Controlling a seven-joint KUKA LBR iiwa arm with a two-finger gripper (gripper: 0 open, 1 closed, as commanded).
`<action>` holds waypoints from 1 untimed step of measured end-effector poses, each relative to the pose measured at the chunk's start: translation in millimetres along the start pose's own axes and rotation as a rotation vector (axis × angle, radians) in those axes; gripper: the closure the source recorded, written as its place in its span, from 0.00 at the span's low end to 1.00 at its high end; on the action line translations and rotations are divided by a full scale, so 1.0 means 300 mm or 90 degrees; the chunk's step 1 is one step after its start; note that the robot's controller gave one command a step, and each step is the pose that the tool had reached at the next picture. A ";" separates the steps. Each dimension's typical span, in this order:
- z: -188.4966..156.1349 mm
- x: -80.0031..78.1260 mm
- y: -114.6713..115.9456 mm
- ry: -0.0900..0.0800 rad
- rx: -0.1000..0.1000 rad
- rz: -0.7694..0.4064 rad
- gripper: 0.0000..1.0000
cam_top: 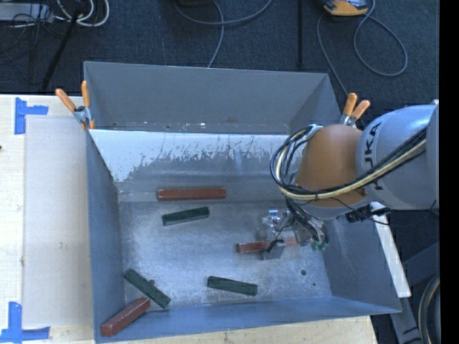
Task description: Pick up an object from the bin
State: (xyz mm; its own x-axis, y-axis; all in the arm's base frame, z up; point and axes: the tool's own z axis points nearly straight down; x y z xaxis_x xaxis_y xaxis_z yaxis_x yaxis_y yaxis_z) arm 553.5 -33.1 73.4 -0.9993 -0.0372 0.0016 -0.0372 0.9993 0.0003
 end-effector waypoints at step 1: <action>-0.407 0.004 -0.089 -0.006 0.002 -0.044 1.00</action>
Offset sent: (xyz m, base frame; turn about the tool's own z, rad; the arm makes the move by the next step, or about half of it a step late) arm -0.0022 -0.0263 0.1179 -0.0705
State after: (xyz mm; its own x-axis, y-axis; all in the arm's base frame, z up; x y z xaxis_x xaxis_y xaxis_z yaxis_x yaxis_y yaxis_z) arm 553.5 -59.9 195.4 -0.9943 -0.1064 -0.0085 -0.1064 0.9943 -0.0028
